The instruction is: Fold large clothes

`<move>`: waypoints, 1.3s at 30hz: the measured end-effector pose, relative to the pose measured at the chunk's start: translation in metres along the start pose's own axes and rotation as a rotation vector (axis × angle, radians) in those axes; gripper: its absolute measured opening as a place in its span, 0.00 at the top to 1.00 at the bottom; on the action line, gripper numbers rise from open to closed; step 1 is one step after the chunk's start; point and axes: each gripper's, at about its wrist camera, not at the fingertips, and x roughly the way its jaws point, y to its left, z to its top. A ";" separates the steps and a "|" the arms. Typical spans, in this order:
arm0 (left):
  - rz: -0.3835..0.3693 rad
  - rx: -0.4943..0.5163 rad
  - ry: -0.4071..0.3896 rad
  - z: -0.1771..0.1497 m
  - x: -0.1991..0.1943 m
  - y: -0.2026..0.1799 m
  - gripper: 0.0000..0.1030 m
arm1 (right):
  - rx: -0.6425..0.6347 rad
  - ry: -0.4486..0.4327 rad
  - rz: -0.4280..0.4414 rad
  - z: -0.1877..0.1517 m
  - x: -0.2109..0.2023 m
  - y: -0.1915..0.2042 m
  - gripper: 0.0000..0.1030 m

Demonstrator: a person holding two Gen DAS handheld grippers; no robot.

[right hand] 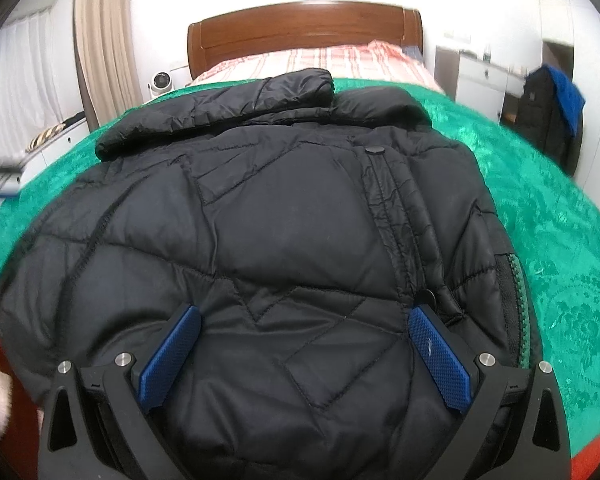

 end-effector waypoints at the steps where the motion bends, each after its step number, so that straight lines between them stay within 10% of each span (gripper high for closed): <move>1: -0.018 -0.016 0.044 -0.013 0.001 0.005 0.00 | 0.025 0.013 0.025 0.005 -0.004 -0.003 0.01; 7: 0.044 0.003 0.179 -0.077 0.021 0.007 0.01 | 0.153 -0.033 0.096 0.042 -0.068 -0.069 0.01; 13: 0.007 0.103 0.244 -0.096 0.025 -0.017 0.04 | 0.263 0.317 0.149 0.016 -0.049 -0.148 0.02; 17: 0.063 0.123 0.269 -0.100 0.025 -0.020 0.28 | 0.358 0.398 0.348 -0.007 -0.032 -0.138 0.06; 23: -0.001 0.033 0.256 -0.093 -0.003 0.008 0.83 | 0.291 0.494 0.339 -0.010 -0.013 -0.112 0.65; 39: -0.139 -0.057 0.318 -0.145 -0.125 0.014 0.88 | 0.396 0.585 0.535 -0.032 -0.118 -0.103 0.79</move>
